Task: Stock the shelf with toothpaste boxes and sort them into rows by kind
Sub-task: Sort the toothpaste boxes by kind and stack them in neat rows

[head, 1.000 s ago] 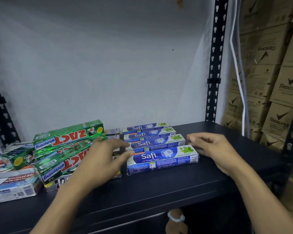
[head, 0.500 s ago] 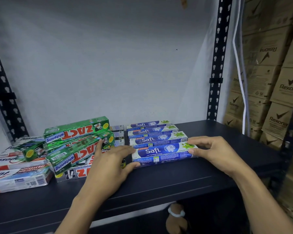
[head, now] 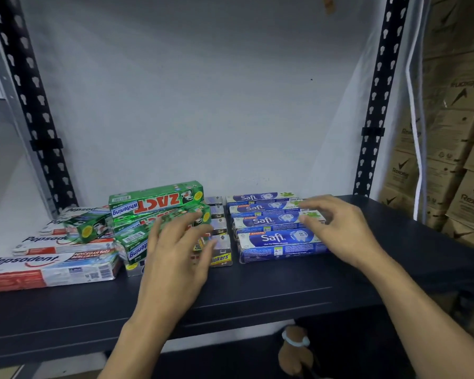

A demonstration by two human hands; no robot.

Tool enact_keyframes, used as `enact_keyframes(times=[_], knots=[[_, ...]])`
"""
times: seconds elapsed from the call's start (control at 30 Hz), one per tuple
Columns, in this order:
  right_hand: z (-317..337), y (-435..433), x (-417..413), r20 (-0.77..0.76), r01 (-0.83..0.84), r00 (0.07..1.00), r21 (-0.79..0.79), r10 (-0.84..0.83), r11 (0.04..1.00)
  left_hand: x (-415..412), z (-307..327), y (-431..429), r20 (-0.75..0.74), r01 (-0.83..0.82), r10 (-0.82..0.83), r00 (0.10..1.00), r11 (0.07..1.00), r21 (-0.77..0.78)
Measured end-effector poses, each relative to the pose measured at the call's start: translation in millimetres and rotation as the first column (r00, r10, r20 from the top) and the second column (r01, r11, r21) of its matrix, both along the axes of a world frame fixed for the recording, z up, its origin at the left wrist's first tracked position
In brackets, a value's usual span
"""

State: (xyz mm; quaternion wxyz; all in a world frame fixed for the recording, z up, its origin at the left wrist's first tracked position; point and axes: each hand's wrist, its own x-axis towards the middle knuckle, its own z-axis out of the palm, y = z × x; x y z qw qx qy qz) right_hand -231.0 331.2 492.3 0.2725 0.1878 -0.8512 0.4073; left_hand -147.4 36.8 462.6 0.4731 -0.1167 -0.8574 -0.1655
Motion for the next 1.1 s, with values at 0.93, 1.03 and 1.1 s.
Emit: enact_keyframes(times=[0.93,1.03,1.1], knots=[[71,-239,-69,0.084,-0.351,0.912,0.667,0.402,0.657,17,-10,-74,0.093,-0.142,0.121,0.988,0.951,0.274],[78,-224,-59,0.068,-0.376,0.896,0.642,0.439,0.668,18,-9,-73,0.082,-0.119,0.098,0.992,0.942,0.313],[85,-211,-50,0.103,-0.411,0.889,0.611,0.447,0.677,23,-4,-71,0.048,-0.106,0.094,0.994,0.915,0.39]])
